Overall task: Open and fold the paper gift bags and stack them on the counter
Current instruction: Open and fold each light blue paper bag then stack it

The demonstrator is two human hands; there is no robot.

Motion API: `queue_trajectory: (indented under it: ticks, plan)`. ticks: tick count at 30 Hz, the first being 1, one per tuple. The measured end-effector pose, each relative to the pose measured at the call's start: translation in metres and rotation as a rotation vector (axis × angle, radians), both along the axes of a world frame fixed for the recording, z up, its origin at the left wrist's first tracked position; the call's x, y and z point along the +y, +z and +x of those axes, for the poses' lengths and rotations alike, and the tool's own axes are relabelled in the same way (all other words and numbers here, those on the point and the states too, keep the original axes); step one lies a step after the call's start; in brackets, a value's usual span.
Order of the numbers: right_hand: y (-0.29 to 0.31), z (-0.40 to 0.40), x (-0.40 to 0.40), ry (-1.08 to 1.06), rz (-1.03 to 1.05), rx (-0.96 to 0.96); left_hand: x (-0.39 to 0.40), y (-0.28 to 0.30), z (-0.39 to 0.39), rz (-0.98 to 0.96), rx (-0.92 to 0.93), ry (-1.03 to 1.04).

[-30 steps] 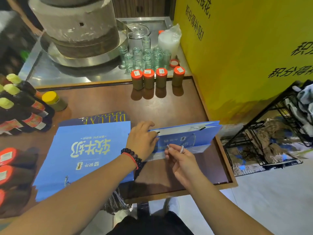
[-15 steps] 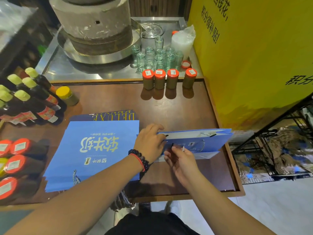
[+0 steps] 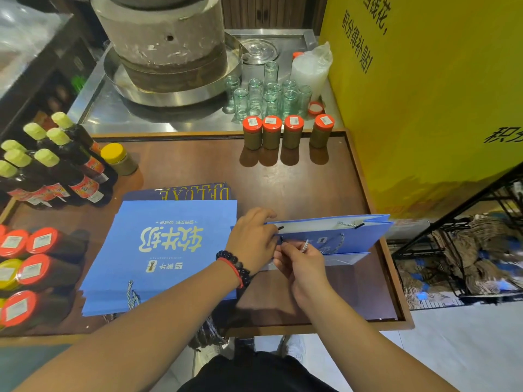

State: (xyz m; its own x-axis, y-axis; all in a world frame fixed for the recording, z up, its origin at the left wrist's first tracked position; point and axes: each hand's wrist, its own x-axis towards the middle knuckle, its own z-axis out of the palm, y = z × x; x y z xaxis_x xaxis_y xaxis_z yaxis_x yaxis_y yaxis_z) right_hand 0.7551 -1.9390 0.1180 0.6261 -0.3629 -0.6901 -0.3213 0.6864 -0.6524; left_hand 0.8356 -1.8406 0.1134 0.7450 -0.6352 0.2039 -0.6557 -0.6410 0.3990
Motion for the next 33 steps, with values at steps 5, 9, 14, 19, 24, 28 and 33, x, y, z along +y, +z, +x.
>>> queue_trajectory:
  ticks: [5,9,14,19,24,28,33]
  plan:
    - [-0.004,0.000,0.003,-0.025,-0.041,0.002,0.004,0.000,-0.002,-0.010,-0.019,-0.012]
    - [-0.005,-0.001,0.009,-0.025,-0.103,0.018,0.005,0.000,-0.004,-0.024,-0.041,-0.033]
    - [-0.004,-0.003,0.013,-0.005,-0.155,0.040,0.008,-0.002,-0.005,-0.020,-0.038,-0.088]
    - [-0.003,-0.007,0.005,-0.049,-0.068,0.052,0.009,-0.001,-0.009,0.020,-0.065,-0.094]
    - [-0.002,-0.017,-0.003,-0.043,-0.033,0.046,0.009,-0.005,-0.009,-0.007,-0.098,-0.083]
    - [0.004,-0.026,-0.018,0.150,-0.147,0.142,0.008,-0.007,-0.009,-0.043,-0.130,-0.073]
    - [0.031,-0.030,-0.044,0.188,-1.054,-0.075,0.009,-0.005,-0.012,-0.075,-0.147,-0.104]
